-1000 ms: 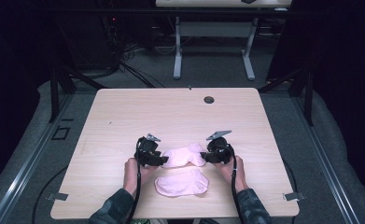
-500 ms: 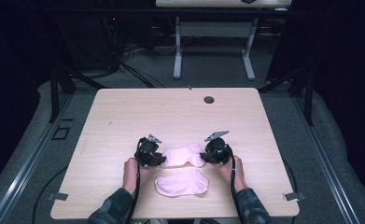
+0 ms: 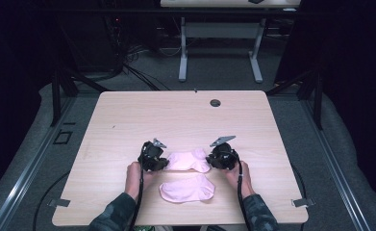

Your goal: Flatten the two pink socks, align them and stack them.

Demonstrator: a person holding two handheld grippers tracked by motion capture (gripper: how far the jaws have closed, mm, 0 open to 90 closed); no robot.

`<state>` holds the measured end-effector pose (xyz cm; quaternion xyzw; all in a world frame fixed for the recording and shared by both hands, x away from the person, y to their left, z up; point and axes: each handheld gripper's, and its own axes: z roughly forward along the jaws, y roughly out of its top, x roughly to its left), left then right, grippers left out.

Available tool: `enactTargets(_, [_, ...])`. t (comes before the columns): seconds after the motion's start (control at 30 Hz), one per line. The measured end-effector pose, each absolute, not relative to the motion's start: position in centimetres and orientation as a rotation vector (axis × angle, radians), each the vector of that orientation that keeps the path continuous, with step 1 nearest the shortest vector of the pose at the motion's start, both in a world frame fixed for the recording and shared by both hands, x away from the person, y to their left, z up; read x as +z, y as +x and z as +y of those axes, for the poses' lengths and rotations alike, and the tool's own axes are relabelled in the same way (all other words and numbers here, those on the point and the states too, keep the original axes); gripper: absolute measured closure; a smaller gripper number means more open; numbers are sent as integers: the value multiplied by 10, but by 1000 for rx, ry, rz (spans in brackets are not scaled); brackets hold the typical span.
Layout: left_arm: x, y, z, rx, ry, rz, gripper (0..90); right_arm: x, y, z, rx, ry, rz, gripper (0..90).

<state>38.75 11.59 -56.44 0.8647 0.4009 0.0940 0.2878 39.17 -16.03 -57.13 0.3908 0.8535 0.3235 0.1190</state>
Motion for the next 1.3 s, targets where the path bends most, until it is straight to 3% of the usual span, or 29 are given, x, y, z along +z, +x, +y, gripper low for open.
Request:
enactTargets(0.4, [-561, 387, 123, 195, 2265, 1038, 864, -568, 388, -160, 982, 1147, 2485, 846])
enactTargets(0.73, [-520, 370, 132, 189, 2198, 996, 864, -521, 362, -167, 1106, 1108, 2437, 845])
enactTargets(1.03, [-503, 335, 140, 133, 2191, 947, 864, -498, 330, -173, 1137, 1098, 2449, 844])
enactTargets(1.3, [-523, 302, 143, 49, 2219, 968, 862, -508, 302, -173, 1094, 1129, 2554, 841])
